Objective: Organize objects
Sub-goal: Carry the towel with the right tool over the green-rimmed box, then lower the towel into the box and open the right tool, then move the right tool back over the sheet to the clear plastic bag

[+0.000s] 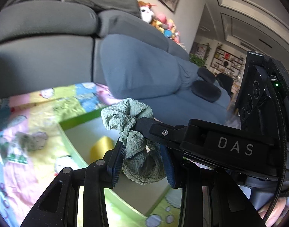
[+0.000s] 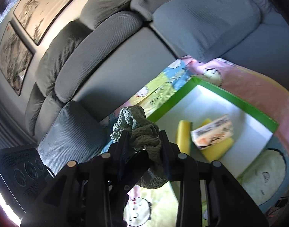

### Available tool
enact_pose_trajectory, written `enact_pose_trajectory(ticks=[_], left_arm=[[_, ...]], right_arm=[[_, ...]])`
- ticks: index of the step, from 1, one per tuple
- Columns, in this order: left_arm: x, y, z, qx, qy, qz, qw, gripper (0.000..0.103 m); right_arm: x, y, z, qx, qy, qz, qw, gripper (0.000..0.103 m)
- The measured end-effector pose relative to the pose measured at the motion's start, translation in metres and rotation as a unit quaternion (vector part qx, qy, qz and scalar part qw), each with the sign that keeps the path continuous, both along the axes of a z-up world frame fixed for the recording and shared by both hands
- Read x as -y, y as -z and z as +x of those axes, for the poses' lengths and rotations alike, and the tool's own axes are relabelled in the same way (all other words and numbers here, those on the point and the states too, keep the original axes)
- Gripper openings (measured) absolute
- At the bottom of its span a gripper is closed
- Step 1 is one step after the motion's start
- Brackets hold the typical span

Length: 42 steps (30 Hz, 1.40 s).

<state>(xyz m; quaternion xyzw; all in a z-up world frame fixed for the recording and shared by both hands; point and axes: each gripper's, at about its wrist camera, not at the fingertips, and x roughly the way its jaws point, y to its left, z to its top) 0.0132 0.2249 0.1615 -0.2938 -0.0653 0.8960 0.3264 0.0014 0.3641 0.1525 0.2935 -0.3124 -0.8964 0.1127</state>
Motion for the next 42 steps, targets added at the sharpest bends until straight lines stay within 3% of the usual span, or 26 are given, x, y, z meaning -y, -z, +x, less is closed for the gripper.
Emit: enact_pose_trajectory(ticks=[8,14,20,23,30,34,42], left_arm=[[-0.023,0.023,-0.01,0.064,0.044,0.019,0.9968,0.039],[-0.027,0.037,-0.014,0.108,0.056,0.026,0.9922,0.039],[-0.027,0.041,-0.013,0.128,0.051,0.023,0.9903,0.039],[-0.024,0.039,-0.011,0.125,0.038,0.011,0.9914,0.04],[-0.006,0.024,-0.002,0.109,0.008,-0.018,0.9939,0.04],[0.01,0.015,0.006,0.097,-0.026,-0.041,0.9941,0.057],[0.067,0.008,0.01,0.073,-0.112,-0.055,0.9894,0.067]], right_arm=[[-0.02,0.015,0.0,0.06,0.055,0.042,0.996,0.033],[-0.021,0.024,-0.004,0.099,0.071,0.075,0.99,0.033],[-0.019,0.028,-0.006,0.12,0.08,0.093,0.985,0.033],[-0.018,0.026,-0.006,0.122,0.084,0.099,0.984,0.035],[-0.01,0.017,-0.002,0.104,0.085,0.1,0.986,0.063],[-0.005,0.01,0.002,0.086,0.084,0.096,0.988,0.067],[0.023,-0.003,0.0,0.049,0.045,0.082,0.994,0.073]])
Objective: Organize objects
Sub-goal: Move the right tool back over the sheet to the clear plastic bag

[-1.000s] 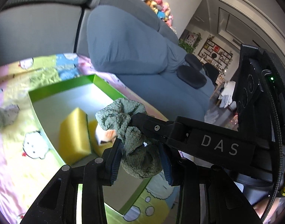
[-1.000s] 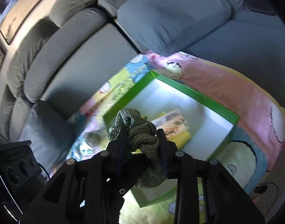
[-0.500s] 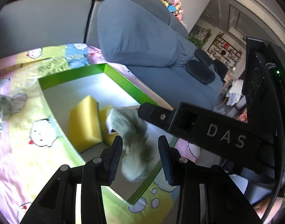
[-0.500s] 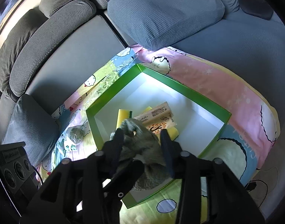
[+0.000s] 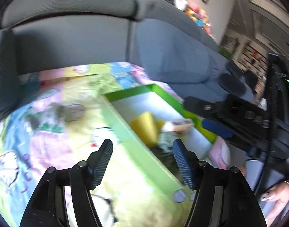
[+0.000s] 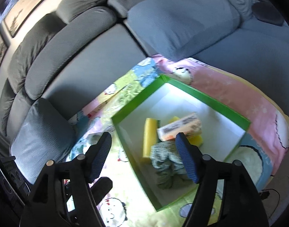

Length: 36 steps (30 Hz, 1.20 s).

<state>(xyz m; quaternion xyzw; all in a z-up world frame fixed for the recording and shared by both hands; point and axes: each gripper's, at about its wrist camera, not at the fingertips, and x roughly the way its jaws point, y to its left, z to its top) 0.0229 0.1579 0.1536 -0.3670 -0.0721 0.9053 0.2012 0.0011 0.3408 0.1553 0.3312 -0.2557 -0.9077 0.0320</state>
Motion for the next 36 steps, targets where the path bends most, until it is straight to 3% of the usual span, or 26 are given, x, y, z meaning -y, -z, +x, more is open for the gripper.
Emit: enact_pose_trajectory(ticks=[5,8,12,23,25,27,30,36], left_arm=[[0.041,0.006,-0.002,-0.011,-0.087,-0.04,0.9954,0.075],[0.063,0.013,-0.003,-0.007,-0.119,-0.048,0.9917,0.075],[0.097,0.021,-0.007,0.007,-0.179,-0.055,0.9824,0.075],[0.185,0.046,-0.005,0.061,-0.289,0.0,0.9553,0.075],[0.196,0.051,-0.006,0.073,-0.305,0.003,0.9495,0.075],[0.204,0.056,-0.006,0.084,-0.316,0.005,0.9451,0.075],[0.215,0.061,-0.007,0.094,-0.325,0.017,0.9409,0.075],[0.231,0.067,-0.007,0.105,-0.339,0.036,0.9341,0.075]], right_arm=[[0.03,-0.01,-0.003,-0.025,-0.054,-0.003,0.998,0.076],[0.048,-0.018,-0.002,-0.052,-0.085,-0.003,0.995,0.087],[0.073,-0.019,-0.011,-0.062,-0.139,-0.02,0.988,0.087],[0.142,-0.007,-0.045,-0.033,-0.233,-0.086,0.968,0.091],[0.156,-0.001,-0.061,-0.006,-0.224,-0.067,0.972,0.091],[0.176,0.007,-0.083,0.026,-0.203,-0.015,0.979,0.091],[0.197,0.023,-0.111,0.056,-0.192,0.045,0.979,0.091],[0.212,0.048,-0.161,0.087,-0.186,0.069,0.976,0.091]])
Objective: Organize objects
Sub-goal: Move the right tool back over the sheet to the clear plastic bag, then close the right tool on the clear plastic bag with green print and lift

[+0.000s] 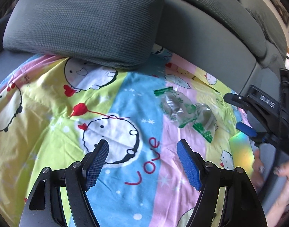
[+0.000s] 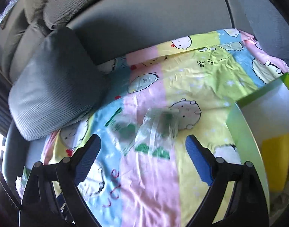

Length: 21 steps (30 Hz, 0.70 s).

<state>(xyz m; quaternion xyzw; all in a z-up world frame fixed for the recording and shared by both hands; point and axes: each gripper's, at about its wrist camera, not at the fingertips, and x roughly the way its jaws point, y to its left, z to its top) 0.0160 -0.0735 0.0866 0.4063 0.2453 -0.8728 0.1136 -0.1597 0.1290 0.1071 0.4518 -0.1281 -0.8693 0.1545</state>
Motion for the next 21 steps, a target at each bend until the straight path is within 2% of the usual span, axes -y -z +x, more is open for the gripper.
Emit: enact_pose_trajectory(ticks=[5,9,10,11,12,13,17,21], left_arm=[[0.006,0.007,-0.003,0.014,-0.009,0.011,0.9998,0.075],[0.003,0.006,-0.005,0.008,0.004,0.022,0.9997,0.075],[0.003,0.006,-0.005,0.009,0.006,0.022,0.9997,0.075],[0.002,0.005,-0.005,0.009,0.007,0.021,0.9997,0.075],[0.002,0.005,-0.005,0.009,0.005,0.02,0.9997,0.075],[0.003,0.006,-0.005,0.01,0.003,0.02,0.9998,0.075],[0.002,0.006,-0.005,0.009,0.004,0.022,0.9997,0.075],[-0.002,0.005,-0.005,0.006,0.011,0.026,0.9996,0.075]], right_arm=[[0.005,0.018,-0.026,0.0,0.023,0.017,1.0,0.091],[0.014,0.045,-0.04,0.033,0.021,0.013,0.999,0.089],[0.016,0.052,-0.042,0.042,0.022,0.019,0.999,0.087],[0.018,0.056,-0.044,0.047,0.022,0.025,0.998,0.08],[0.02,0.062,-0.046,0.055,0.021,0.034,0.998,0.068],[0.02,0.065,-0.046,0.06,0.018,0.037,0.997,0.063],[0.017,0.058,-0.037,0.051,0.01,0.047,0.998,0.055],[0.005,0.044,-0.014,0.055,0.005,0.033,0.998,0.055]])
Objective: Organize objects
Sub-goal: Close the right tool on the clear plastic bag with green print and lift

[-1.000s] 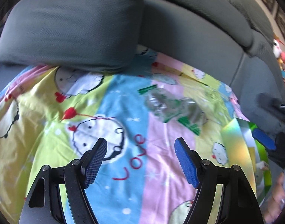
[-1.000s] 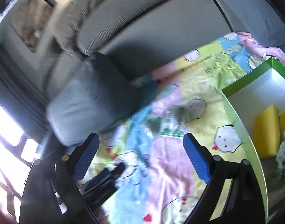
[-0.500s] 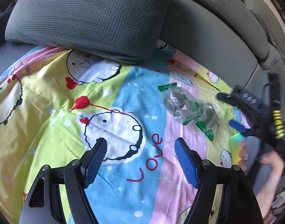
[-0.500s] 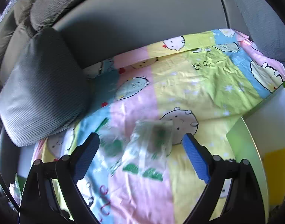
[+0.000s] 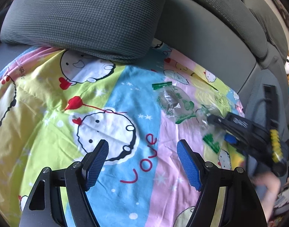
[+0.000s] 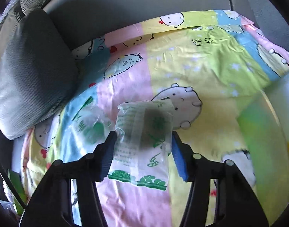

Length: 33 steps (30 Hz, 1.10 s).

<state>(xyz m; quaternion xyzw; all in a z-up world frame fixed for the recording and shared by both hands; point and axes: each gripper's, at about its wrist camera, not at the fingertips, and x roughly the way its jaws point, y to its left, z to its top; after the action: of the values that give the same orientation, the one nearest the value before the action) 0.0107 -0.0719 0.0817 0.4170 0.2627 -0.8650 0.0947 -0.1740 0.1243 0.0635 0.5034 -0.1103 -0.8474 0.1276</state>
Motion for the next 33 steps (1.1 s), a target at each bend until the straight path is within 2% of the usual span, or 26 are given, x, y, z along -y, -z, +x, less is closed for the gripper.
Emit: enact_pose_trajectory(ticks=[2,4,8,11,15,18,24,27,30,33], left_arm=[[-0.002,0.0,0.0,-0.002,0.005,0.005,1.0,0.075],[-0.003,-0.001,0.001,-0.004,0.009,0.008,0.9999,0.075],[-0.005,0.0,0.002,-0.005,0.011,0.014,0.9998,0.075],[-0.006,0.004,0.001,0.001,0.017,0.023,0.9996,0.075],[-0.014,0.009,-0.004,0.01,0.036,0.036,0.9986,0.075],[-0.024,0.008,-0.006,0.009,0.056,0.044,0.9974,0.075],[-0.05,0.008,-0.014,0.005,0.117,0.082,0.9897,0.075],[-0.065,0.011,-0.019,0.014,0.143,0.094,0.9851,0.075],[-0.079,0.017,-0.024,0.028,0.164,0.103,0.9807,0.075],[-0.084,0.023,-0.027,0.041,0.172,0.118,0.9771,0.075]], right_arm=[[-0.006,-0.008,0.02,0.002,-0.006,-0.007,1.0,0.055],[-0.005,-0.011,0.037,0.006,-0.023,0.006,1.0,0.055],[-0.007,-0.004,0.069,0.02,-0.051,0.015,0.998,0.056],[-0.013,0.003,0.085,0.029,-0.063,0.008,0.998,0.061],[-0.025,-0.007,0.091,0.009,-0.056,0.009,0.998,0.075],[-0.041,-0.02,0.093,-0.008,-0.043,-0.031,0.999,0.078],[-0.066,-0.03,0.1,-0.012,-0.022,-0.087,0.996,0.078],[-0.074,-0.029,0.099,-0.012,-0.019,-0.119,0.993,0.075],[-0.074,-0.018,0.094,0.012,-0.018,-0.137,0.99,0.067],[-0.073,-0.007,0.088,0.035,-0.022,-0.16,0.986,0.065]])
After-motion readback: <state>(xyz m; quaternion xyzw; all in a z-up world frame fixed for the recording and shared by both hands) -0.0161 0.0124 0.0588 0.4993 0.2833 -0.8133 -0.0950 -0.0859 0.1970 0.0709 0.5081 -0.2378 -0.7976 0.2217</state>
